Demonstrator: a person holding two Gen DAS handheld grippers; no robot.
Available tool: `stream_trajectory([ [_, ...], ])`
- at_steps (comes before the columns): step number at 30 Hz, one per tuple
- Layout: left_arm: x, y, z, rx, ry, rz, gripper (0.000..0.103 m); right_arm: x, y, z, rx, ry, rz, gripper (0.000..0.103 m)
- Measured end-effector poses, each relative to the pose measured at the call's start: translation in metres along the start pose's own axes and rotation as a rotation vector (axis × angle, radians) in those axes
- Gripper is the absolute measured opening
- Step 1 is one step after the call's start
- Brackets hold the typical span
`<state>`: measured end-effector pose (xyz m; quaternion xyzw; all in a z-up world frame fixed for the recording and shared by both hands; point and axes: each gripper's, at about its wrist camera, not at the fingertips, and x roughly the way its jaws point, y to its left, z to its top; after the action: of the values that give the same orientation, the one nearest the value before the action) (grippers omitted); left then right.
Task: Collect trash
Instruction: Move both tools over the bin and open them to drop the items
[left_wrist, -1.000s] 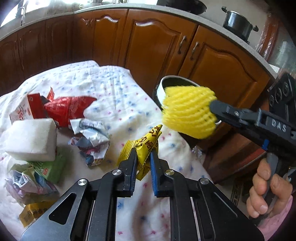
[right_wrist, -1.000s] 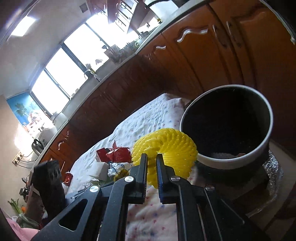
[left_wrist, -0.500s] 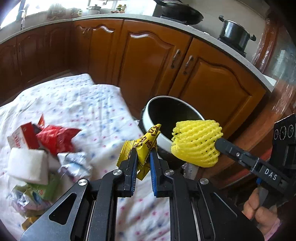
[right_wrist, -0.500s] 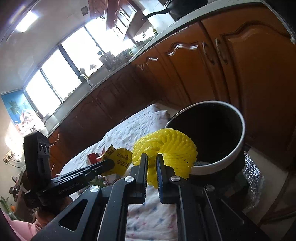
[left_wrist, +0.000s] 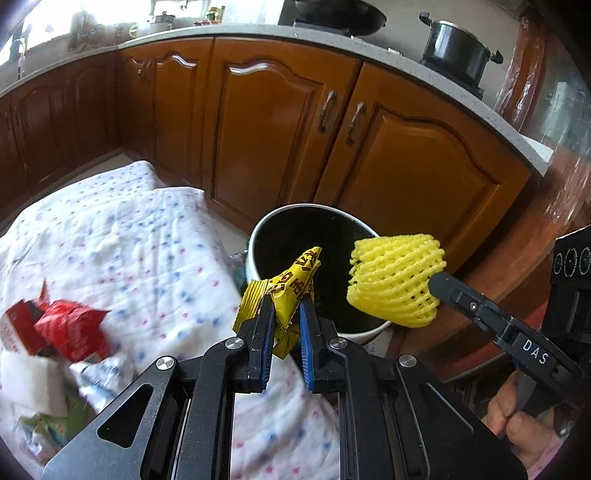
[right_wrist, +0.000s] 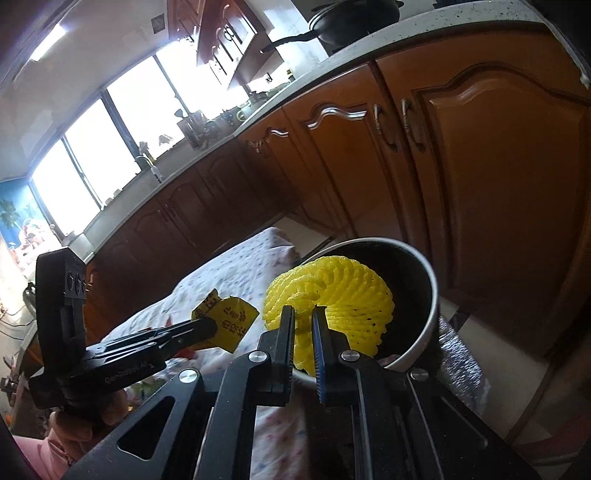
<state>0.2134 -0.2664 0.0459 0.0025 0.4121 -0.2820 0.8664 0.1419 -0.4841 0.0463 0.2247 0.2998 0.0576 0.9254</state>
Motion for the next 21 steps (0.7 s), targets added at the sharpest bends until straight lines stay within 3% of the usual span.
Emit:
stream_trajectory([
  [11,0.047,-0.021,0.033,0.03,0.074,0.017,0.012,0.029,-0.013,0.016,-0.048,0.091,-0.05,0.009],
  [17,0.07,-0.018,0.035,0.019,0.116,0.025,0.013,0.047,-0.017,0.014,-0.065,0.146,-0.081,0.01],
  [21,0.08,-0.018,0.033,0.017,0.144,0.023,0.019,0.055,-0.022,0.015,-0.055,0.168,-0.093,0.014],
])
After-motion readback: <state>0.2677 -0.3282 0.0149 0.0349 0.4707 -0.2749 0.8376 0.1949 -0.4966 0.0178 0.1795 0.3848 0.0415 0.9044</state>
